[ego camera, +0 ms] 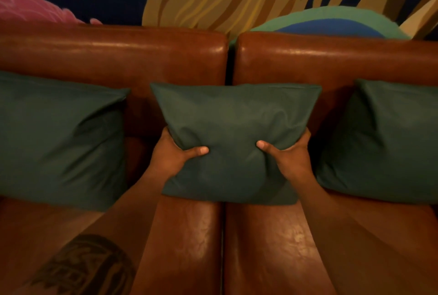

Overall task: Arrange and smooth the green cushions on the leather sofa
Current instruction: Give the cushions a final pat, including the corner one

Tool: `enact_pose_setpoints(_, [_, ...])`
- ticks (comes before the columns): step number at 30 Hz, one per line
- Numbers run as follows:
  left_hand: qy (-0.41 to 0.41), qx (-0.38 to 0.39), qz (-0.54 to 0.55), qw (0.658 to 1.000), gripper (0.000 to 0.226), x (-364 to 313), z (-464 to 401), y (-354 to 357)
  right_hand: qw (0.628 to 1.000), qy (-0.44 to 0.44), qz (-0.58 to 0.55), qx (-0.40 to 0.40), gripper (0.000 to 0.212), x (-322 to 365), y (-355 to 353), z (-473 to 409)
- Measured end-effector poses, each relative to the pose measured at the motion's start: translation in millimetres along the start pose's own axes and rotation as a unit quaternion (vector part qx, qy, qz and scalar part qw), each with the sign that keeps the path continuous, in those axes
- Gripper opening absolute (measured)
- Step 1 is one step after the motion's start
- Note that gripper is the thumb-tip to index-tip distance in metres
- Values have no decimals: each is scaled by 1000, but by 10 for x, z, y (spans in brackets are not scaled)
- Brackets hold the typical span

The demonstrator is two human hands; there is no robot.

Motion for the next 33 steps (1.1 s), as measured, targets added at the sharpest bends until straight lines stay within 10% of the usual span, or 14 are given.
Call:
enact_pose_setpoints(18, [-29,-27,-12,999,113,109,76,-160,1000,14,4,4,132,-38,167,167])
enact_pose_setpoints(25, [-24,-83,-77,993,154,-265,204,-350,985,-29,160,-61,145,575,-81,236])
enact_pose_setpoints(33, [163,-71,-325,929,74,-1647,-3,-614,898,-237,367,54,86,1989,297,152])
Point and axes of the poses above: each hand's wrist, its own z-axis away from the middle knuckle, its own y-axis out of the palm, x = y × z, the point moved 8 cm from there along -z, towards the middle knuckle, and after that the axes turned 1 degree about -z, right-handed, at the moved point
